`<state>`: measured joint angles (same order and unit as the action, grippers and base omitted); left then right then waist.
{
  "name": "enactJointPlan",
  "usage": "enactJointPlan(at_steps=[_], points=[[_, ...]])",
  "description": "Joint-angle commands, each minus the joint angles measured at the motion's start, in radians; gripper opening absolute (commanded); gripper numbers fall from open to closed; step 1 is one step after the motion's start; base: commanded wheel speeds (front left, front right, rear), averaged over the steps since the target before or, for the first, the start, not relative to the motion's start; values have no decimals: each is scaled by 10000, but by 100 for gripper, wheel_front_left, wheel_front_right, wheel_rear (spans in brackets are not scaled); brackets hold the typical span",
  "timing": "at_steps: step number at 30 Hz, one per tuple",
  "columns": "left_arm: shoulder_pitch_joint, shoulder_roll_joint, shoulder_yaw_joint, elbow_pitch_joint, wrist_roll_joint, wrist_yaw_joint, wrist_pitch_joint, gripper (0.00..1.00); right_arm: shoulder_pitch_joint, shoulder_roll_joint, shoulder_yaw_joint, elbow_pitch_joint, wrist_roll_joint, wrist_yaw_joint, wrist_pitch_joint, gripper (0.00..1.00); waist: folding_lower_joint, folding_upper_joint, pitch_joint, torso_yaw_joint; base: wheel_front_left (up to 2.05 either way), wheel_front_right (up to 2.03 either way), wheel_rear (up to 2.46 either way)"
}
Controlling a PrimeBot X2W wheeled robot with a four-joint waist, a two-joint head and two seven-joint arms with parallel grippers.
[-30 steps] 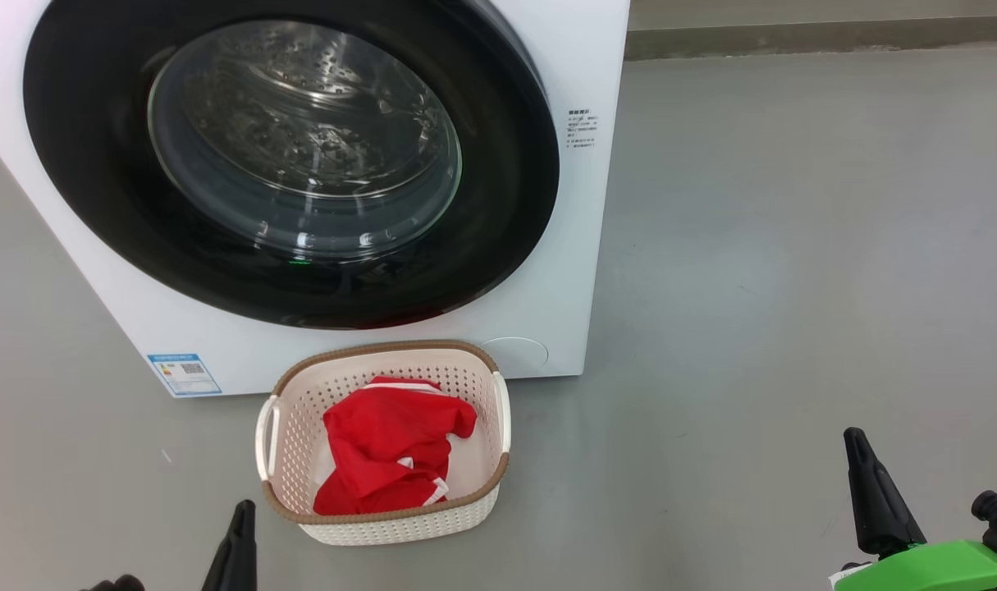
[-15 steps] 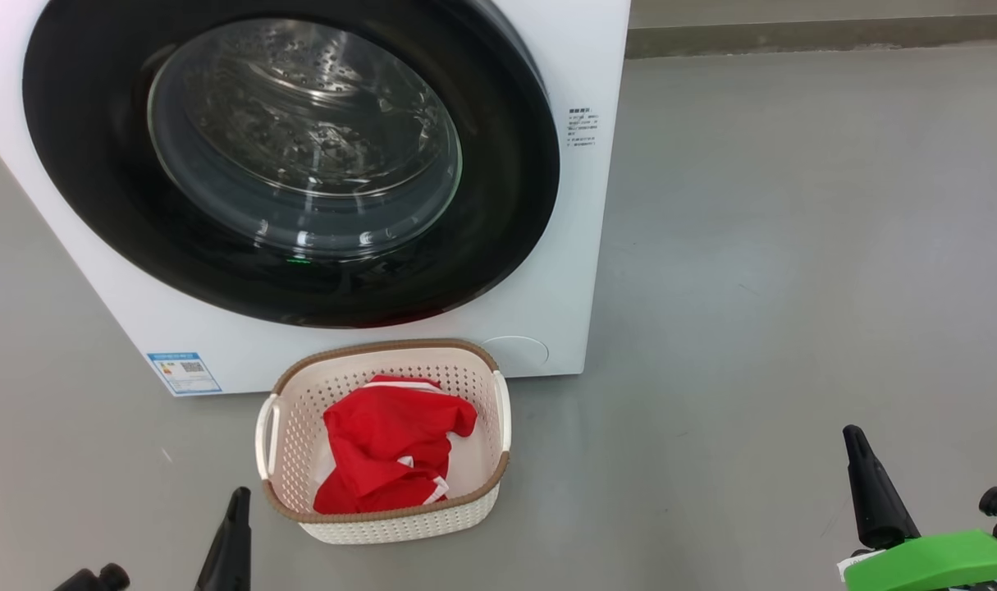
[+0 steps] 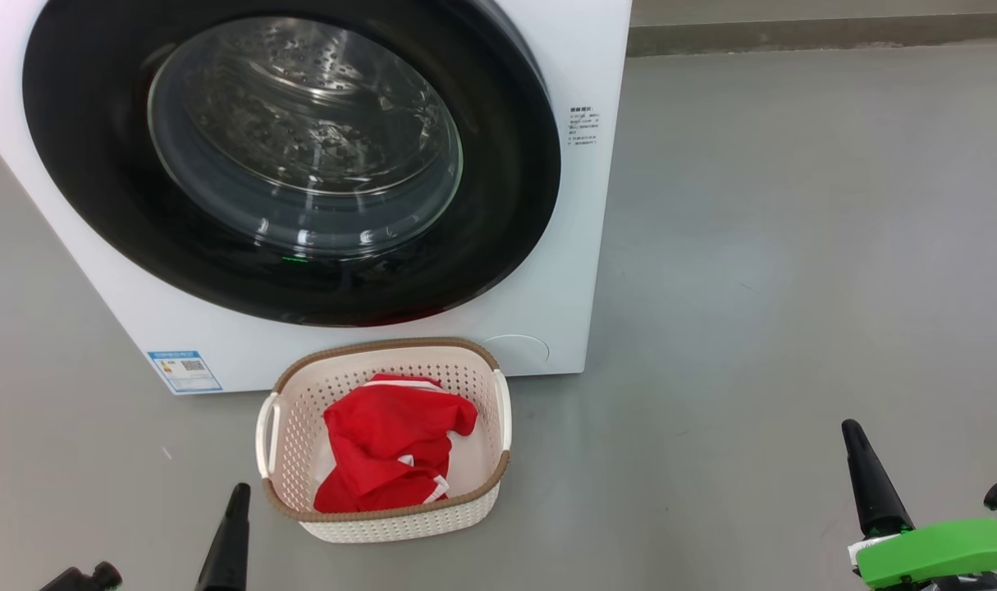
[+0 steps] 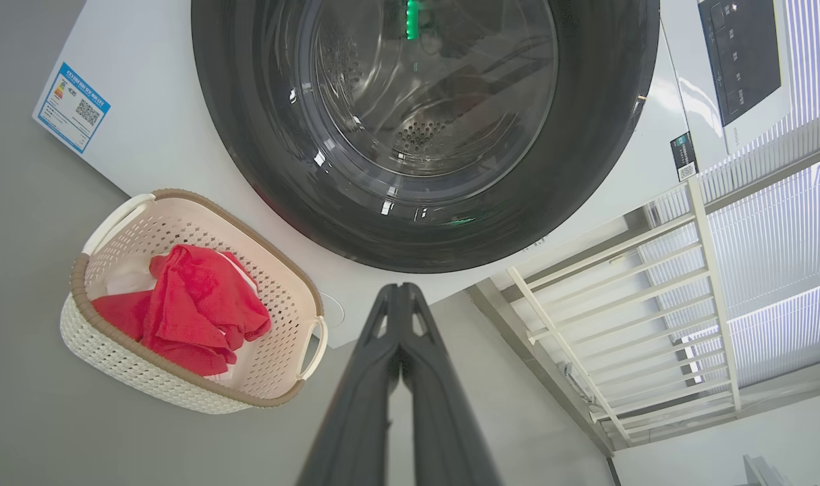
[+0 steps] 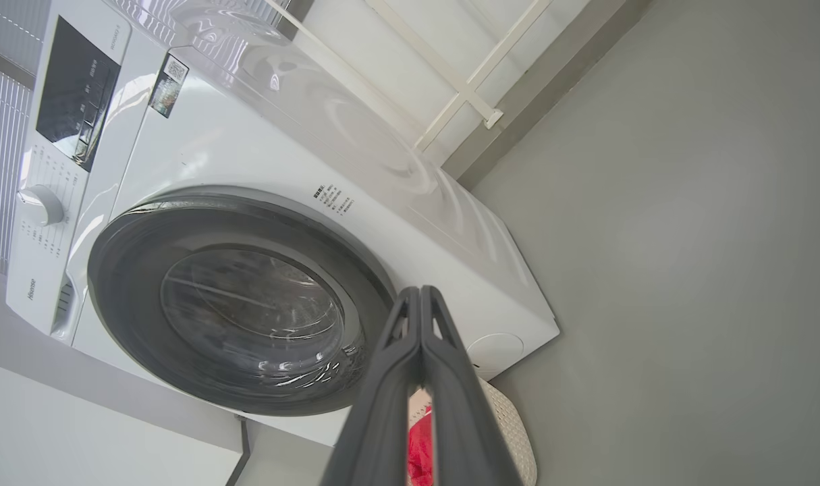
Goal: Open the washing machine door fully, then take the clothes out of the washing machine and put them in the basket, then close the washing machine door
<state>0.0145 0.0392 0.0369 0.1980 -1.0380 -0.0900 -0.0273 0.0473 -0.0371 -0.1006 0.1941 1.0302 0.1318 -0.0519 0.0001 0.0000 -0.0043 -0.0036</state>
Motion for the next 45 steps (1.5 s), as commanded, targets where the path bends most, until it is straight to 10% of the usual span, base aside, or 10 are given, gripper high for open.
enactJointPlan(at_steps=[1,45], points=[[-445,71,293,-166,-355,-128,68,0,-582,-211,134,-190,395,3,70,0,-1,0,2,2,0,0,0],[-1199,109,756,452,-5516,-397,1361,0,-1497,-299,104,469,5784,-11,1413,0,-1,0,72,35,0,0,0]])
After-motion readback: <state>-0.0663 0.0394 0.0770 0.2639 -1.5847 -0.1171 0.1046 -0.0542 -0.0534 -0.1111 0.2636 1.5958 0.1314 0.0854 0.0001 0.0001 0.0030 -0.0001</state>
